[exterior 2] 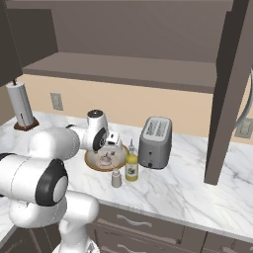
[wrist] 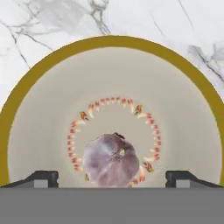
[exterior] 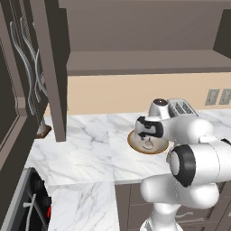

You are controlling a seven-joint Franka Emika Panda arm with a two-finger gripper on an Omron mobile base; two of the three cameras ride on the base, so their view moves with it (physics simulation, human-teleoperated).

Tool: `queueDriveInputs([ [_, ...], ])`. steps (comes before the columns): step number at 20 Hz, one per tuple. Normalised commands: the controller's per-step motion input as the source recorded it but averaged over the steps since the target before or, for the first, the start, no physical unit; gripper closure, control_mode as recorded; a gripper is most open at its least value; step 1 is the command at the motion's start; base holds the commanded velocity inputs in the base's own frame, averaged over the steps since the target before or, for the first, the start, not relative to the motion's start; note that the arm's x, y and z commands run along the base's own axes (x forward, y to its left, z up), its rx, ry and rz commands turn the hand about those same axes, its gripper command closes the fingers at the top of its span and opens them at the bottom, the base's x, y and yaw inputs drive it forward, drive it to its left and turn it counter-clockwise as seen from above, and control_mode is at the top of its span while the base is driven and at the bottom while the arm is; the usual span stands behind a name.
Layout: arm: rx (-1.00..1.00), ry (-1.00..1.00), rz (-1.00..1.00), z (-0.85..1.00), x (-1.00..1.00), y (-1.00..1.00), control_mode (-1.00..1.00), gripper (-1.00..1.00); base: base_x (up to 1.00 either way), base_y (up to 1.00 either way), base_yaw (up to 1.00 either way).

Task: Retrieve the bottle and the shaker from the cabinet and place them next to the mixing bowl on the counter. Then add garlic from the fridge to the mixing bowl.

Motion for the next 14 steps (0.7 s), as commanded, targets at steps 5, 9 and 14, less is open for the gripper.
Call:
queueDriveInputs([
  [5,0.02,-0.15,0.0,0.81,-0.73,0.03,-1.0,-1.0,0.0,0.0,0.0],
  [9,0.01,-0.21,0.0,0.82,-1.0,0.1,-1.0,-1.0,0.0,0.0,0.0],
  [14,0.0,-0.14,0.0,0.96,-0.86,0.08,-1.0,-1.0,0.0,0.0,0.0],
])
